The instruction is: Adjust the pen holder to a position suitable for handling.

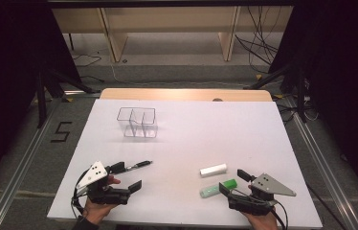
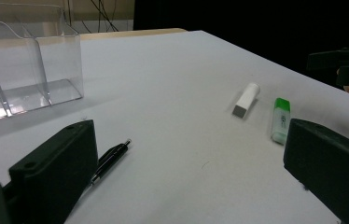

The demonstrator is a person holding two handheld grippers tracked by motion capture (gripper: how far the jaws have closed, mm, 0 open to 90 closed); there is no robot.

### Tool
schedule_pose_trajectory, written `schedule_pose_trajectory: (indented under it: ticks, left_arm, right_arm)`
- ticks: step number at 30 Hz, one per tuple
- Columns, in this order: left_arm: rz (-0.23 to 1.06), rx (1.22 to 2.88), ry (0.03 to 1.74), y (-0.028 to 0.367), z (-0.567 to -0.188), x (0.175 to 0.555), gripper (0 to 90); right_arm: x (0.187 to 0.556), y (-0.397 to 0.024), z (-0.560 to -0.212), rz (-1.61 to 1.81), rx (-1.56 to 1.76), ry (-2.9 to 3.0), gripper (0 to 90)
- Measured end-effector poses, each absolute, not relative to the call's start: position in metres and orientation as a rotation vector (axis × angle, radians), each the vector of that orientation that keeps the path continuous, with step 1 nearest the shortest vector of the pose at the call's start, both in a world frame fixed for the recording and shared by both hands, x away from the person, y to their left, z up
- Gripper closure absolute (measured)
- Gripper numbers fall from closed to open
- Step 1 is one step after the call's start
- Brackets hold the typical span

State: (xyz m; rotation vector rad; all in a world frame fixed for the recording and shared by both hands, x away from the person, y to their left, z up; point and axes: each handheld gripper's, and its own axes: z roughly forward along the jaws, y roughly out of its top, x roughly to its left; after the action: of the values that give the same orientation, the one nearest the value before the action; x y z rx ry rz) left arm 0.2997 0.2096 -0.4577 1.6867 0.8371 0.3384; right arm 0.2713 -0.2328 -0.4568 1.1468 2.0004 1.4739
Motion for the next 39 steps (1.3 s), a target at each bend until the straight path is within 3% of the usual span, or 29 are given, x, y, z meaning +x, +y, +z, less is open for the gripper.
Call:
schedule_pose_trajectory:
  ticks: [16,22,36,39]
  left_arm:
    - [0.339,1.668,0.875,0.213,-0.456,0.305,2.6]
    - [0.410,1.711,0.886,0.211,-0.447,0.308,3.1]
    - [0.416,1.704,1.078,0.234,-0.441,0.343,4.4]
    - [0.429,1.720,1.108,0.238,-0.441,0.354,9.8]
  right_arm:
    - [0.272,-0.234,-0.458,1.457,1.164,1.995,18.1]
    - [0.273,-0.236,-0.458,1.461,1.182,1.987,18.5]
    - [0.272,-0.235,-0.457,1.455,1.161,1.992,19.1]
    - [0.272,-0.236,-0.457,1.460,1.167,1.984,19.3]
